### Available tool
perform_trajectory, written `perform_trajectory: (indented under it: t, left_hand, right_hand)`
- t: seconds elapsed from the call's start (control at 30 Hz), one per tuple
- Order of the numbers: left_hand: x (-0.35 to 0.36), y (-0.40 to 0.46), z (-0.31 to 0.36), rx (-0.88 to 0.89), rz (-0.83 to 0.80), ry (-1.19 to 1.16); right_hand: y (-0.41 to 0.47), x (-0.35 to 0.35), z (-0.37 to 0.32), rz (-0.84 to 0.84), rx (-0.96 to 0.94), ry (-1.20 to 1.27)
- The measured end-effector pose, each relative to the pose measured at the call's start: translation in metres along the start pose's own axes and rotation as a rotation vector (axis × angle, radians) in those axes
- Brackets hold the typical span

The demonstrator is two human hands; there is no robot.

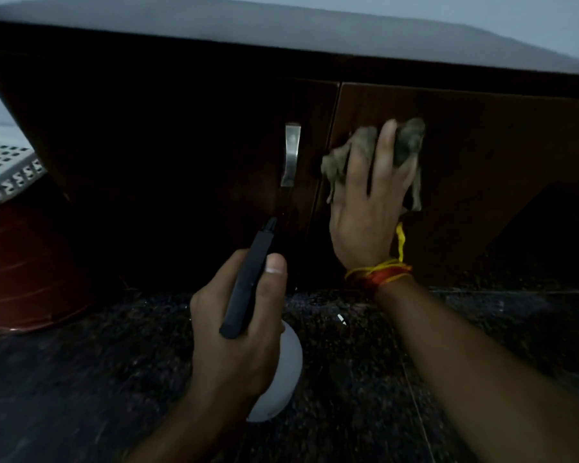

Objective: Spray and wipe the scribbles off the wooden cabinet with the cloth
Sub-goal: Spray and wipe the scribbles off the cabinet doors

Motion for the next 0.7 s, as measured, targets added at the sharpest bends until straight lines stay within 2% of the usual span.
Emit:
perform_trajectory:
  t: [0.1,0.17,0.3,0.53,0.7]
  left_hand:
    - [0.001,0.0,-0.001,0.0,0.003,0.013]
    - [0.001,0.001,0.001,-0.01,0.008,0.015]
    - [-0.003,0.002,0.011,-0.004,0.023,-0.01]
    - [-0.017,0.002,0.017,0.006,0.076,-0.015]
    - [-0.026,0.005,0.027,0.012,0.079,-0.02]
  right_hand:
    - [0.026,-0.002,-0.005,0.065,0.054,0.006]
    - [0.019,0.001,-0.005,0.08,0.019,-0.015]
    - [-0.024,0.009,-0.002,0.018,-0.012,-0.029]
    - [-0.022,-0.005,-0.039,-0.062,0.219,0.327]
    - [-0.023,-0.007,-0.053,-0.054,0.153,0.286]
Point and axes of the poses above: each hand's wrist, its own y-axis towards the middle knuckle, its own x-axis out of the palm, z = x × y, the point moved 2 cm from there along y, towards the middle knuckle, and after that the axes turned 8 degrees about -x, right-handed, at the moved point
